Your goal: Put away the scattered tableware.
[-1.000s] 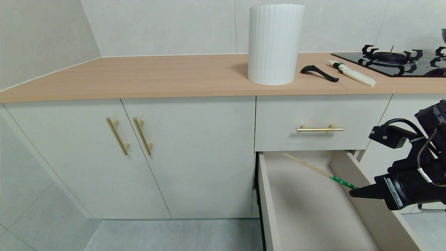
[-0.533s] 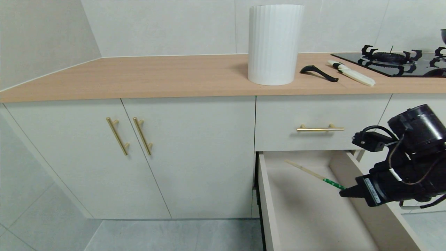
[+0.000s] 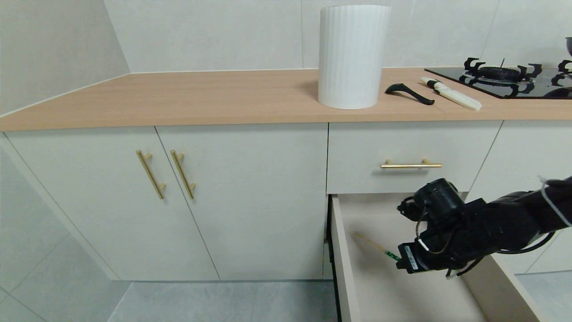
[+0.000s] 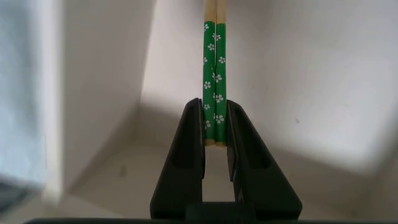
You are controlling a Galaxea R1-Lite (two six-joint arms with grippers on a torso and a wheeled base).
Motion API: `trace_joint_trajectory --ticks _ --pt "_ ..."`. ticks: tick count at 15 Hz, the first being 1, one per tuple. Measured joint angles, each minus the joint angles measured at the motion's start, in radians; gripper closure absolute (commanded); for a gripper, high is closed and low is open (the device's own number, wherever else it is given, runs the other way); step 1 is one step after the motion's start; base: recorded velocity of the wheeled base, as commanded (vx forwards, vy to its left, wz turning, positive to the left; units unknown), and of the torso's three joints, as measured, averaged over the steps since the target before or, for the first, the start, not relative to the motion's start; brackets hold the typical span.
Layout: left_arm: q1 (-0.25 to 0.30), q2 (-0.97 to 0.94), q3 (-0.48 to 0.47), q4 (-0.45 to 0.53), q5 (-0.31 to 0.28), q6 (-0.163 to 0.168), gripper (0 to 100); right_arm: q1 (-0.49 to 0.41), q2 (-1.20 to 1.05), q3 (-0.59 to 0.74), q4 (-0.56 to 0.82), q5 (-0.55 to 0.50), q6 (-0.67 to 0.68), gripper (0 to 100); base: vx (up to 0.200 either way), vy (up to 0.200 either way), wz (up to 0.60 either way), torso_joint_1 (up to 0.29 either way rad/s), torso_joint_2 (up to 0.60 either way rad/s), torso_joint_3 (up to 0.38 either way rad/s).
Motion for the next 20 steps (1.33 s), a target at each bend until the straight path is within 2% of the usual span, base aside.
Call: trace_joint_trajectory --ticks 2,9,13,16,20 --pt "0.000 0.000 0.000 0.000 0.000 0.000 0 0.017 0.074 0.002 -0.066 -0.050 0.034 100 0.000 0.000 0.00 0.000 0.00 0.000" --pt "0.000 0.000 0.000 0.000 0.000 0.000 0 0.048 0.217 -0.006 -0.156 -0.067 0.105 100 0.000 0.000 0.00 0.000 0.00 0.000" --pt "0.000 0.000 0.000 0.000 0.000 0.000 0 0.078 0.312 -0.013 -0.230 -0.133 0.133 100 0.000 0.000 0.00 0.000 0.00 0.000" --pt "0.000 0.000 0.000 0.000 0.000 0.000 0 0.102 0.371 -0.016 -0.268 -0.177 0.139 100 0.000 0.000 0.00 0.000 0.00 0.000" --pt "0.000 0.000 0.000 0.000 0.000 0.000 0 0.106 0.399 -0.017 -0.273 -0.184 0.139 100 0.000 0.000 0.00 0.000 0.00 0.000"
